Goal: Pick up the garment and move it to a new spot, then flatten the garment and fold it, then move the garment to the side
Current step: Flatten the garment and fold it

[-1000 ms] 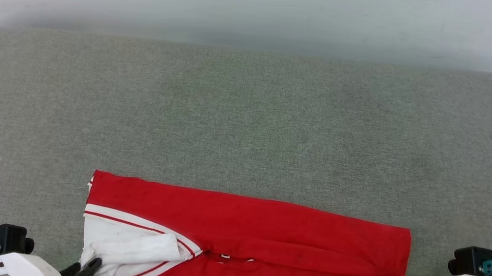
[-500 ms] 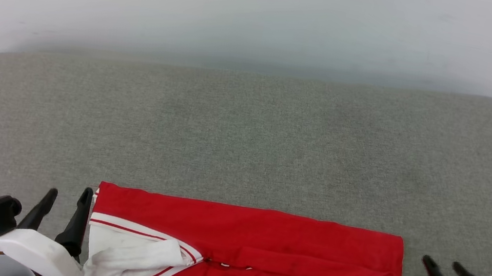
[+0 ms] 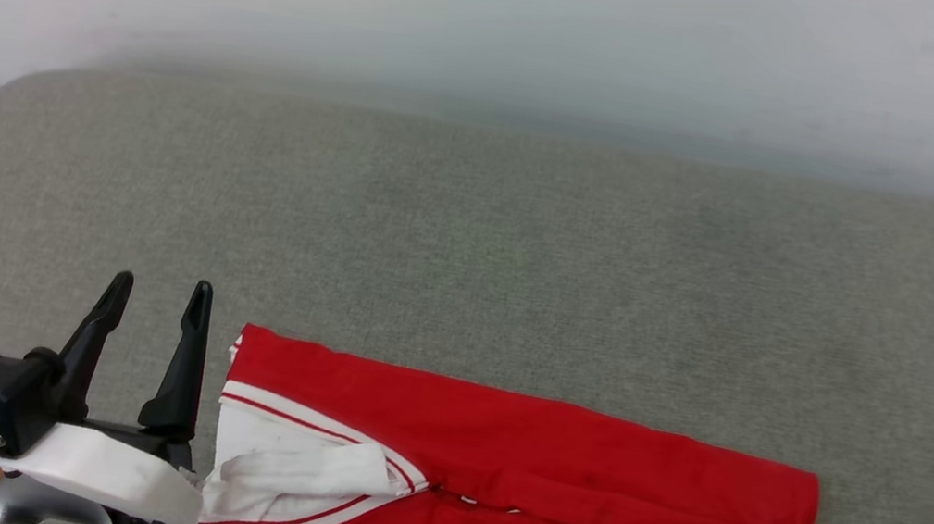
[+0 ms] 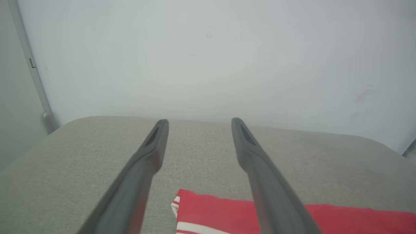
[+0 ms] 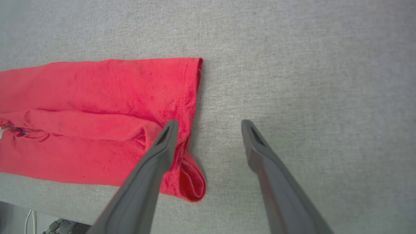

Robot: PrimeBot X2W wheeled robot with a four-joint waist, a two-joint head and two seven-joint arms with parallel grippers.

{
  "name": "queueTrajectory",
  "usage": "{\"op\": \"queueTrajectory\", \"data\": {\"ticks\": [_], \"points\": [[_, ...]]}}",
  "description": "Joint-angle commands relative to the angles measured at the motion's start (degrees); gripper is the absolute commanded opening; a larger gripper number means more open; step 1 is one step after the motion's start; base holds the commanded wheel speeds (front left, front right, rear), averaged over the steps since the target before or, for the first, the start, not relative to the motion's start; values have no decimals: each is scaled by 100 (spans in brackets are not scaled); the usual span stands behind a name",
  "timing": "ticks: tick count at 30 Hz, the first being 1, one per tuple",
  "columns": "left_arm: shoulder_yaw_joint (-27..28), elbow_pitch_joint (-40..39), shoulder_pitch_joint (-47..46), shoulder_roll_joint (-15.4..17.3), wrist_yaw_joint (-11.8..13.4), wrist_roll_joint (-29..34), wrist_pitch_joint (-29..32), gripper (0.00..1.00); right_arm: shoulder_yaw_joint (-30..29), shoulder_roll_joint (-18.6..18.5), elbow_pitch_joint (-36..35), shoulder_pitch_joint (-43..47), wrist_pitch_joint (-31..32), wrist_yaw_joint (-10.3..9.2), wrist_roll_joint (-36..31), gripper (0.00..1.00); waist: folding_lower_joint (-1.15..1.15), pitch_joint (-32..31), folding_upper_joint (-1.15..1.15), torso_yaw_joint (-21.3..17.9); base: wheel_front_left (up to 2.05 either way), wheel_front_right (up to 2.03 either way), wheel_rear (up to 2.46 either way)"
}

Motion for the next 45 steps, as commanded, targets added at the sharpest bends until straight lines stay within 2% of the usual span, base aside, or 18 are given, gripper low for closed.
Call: {"op": "queueTrajectory", "data": {"ticks": [1, 11, 13, 14, 28, 32, 38, 42, 45], "points": [[-13, -91, -99, 16, 29, 52, 17, 100, -8, 82, 17, 1, 47, 0, 4, 100, 1, 151, 0, 119, 0, 0, 0], [-146, -194, -267, -45, 5, 137, 1, 100, 308, 520, 840, -64, 480, 0, 215, 100, 1, 486, 0, 319, 0, 0, 0], [-169, -176, -283, -5, -13, 160, 4, 100, 368, 573, 946, -82, 556, 0, 249, 27, 1, 499, 0, 310, 0, 0, 0], [-180, -165, -286, 12, -20, 181, 5, 100, 390, 573, 964, -106, 550, 1, 267, 0, 1, 497, 0, 302, 0, 0, 0], [-232, -147, -78, 105, 84, 243, 51, 100, 368, -5, 728, -562, 504, -1, 351, 0, 1, 48, 0, 100, 0, 0, 0], [-204, -226, -15, 161, 134, 273, 63, 100, 106, -203, 767, -538, 517, -1, 294, 0, 1, -43, 0, -6, 0, 0, 0], [-215, -297, 53, 196, 177, 279, 84, 100, -701, -481, 910, -407, 566, -1, 66, 0, 1, -120, 0, -136, 0, 0, 0], [-239, -289, 111, 169, 204, 285, 70, 100, -1023, -464, 882, -391, 645, -1, 7, 0, 1, -150, 0, -222, 0, 0, 0], [-257, -286, 125, 162, 221, 276, 72, 100, -1106, -151, 821, -515, 872, -1, 293, 0, 1, -153, 0, -265, 0, 0, 0]]}}
